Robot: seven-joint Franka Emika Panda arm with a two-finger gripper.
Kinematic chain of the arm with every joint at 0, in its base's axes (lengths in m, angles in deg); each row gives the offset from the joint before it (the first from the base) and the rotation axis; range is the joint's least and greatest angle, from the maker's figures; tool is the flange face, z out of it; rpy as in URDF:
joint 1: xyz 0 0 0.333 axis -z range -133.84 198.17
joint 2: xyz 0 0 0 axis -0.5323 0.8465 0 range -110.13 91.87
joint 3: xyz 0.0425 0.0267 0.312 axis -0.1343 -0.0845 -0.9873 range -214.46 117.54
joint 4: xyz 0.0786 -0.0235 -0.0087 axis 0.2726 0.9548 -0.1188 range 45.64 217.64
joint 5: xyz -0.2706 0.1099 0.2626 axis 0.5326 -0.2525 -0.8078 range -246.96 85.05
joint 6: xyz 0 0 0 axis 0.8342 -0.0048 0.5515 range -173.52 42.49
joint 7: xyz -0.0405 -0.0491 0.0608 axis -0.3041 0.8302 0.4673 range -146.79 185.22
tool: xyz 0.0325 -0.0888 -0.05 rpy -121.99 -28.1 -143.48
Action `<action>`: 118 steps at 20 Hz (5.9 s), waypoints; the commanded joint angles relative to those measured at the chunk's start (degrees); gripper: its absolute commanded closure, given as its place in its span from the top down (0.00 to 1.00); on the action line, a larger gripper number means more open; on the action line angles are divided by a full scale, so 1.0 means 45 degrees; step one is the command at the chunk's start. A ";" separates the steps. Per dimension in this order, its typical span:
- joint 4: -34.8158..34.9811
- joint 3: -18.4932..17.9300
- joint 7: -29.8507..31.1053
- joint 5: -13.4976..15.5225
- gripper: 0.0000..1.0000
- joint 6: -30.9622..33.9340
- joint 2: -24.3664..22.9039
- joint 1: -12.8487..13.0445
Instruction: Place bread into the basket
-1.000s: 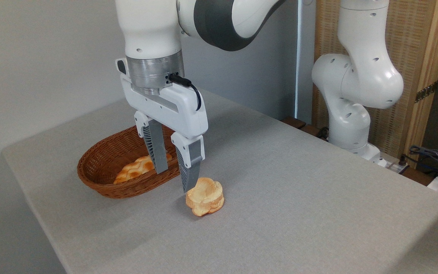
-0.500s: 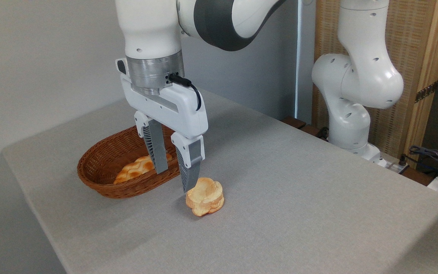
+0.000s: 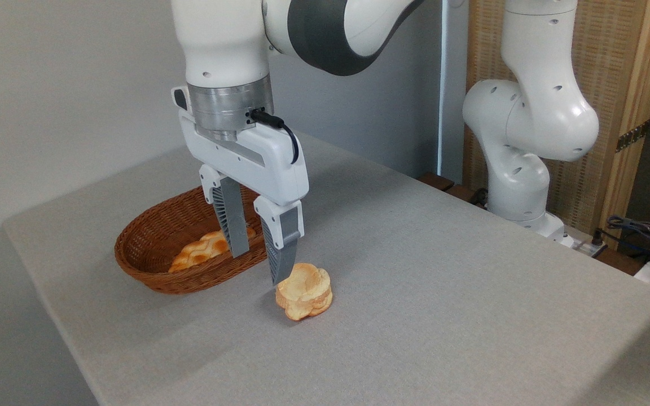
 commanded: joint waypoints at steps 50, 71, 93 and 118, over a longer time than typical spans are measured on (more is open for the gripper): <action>0.2171 -0.0123 -0.1148 0.0016 1.00 0.0160 0.0334 0.0810; 0.2210 -0.0064 -0.1246 0.0016 0.79 0.0609 0.0686 0.0830; 0.1761 0.0053 -0.1226 0.0230 0.42 0.0628 0.0237 0.0830; 0.0315 0.2455 0.1352 0.2712 1.00 -0.0426 0.0158 0.0869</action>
